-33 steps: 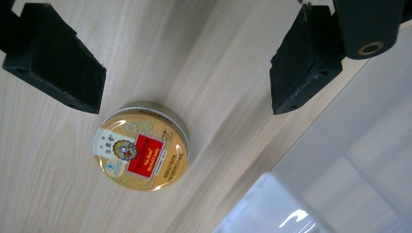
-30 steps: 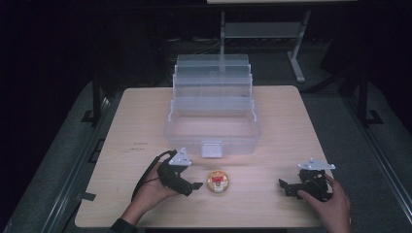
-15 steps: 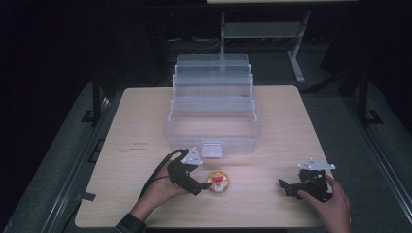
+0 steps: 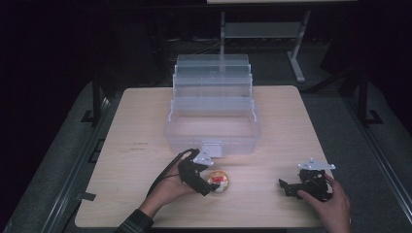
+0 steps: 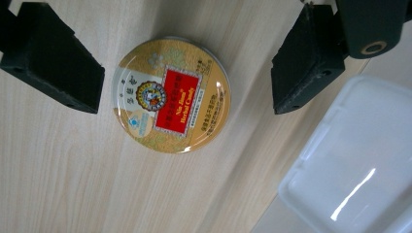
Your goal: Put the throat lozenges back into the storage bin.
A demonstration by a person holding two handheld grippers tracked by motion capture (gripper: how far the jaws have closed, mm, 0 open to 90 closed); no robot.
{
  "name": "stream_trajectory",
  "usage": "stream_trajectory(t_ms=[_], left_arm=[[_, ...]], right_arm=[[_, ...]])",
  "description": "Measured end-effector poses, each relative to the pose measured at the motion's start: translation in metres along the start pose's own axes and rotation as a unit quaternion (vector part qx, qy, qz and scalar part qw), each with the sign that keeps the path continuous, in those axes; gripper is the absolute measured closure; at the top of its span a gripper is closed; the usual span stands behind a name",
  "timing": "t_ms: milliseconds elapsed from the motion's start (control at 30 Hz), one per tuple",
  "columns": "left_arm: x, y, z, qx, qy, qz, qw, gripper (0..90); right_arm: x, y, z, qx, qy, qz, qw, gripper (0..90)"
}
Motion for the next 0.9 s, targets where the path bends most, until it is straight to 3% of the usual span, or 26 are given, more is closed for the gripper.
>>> stream_trajectory(t_ms=[333, 467, 900], left_arm=[[-0.004, -0.013, 0.007, 0.016, -0.002, -0.013, 0.9998, 11.0], [-0.006, -0.018, 0.008, 0.038, -0.019, -0.016, 0.9990, 11.0], [-0.011, -0.034, 0.008, 0.080, -0.038, -0.016, 0.9959, 11.5]], right_arm=[[0.000, 0.000, 0.000, 0.000, 0.000, 0.000, 1.0000, 0.0], [0.000, 0.000, 0.000, 0.000, 0.000, 0.000, 1.0000, 0.0], [0.000, 0.000, 0.000, 0.000, 0.000, 0.000, 1.0000, 0.0]])
Point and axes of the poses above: each handheld gripper's, and its own axes: y roughly backward along the jaws, z roughly out of its top, x roughly to its left, the point moved 8 cm from there along -y, roughly forward along the jaws, and after that the axes turned 6 degrees about x, right-handed, at the moved point
